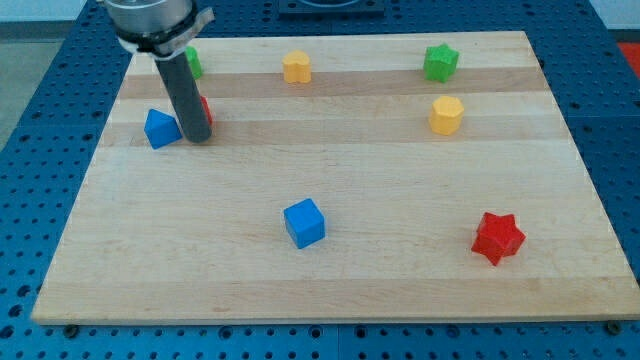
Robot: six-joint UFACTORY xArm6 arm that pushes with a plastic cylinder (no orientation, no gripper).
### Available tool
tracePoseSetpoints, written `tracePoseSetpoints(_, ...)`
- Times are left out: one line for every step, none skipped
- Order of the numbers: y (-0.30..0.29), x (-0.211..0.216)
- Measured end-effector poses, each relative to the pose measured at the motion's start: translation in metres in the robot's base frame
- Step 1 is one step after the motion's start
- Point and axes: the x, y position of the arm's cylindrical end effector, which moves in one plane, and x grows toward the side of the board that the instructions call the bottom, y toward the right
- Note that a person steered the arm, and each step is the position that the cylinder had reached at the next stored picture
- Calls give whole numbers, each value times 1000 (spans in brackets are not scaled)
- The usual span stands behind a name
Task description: Point your arm to the green circle
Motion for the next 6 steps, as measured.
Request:
tracePoseSetpoints(1,-41)
tracePoseSetpoints(12,-55)
tracePoseSetpoints(46,-100)
tracePoseSetpoints(61,-142)
tracePoseSetpoints(2,-175)
tracePoseSetpoints(-25,-183)
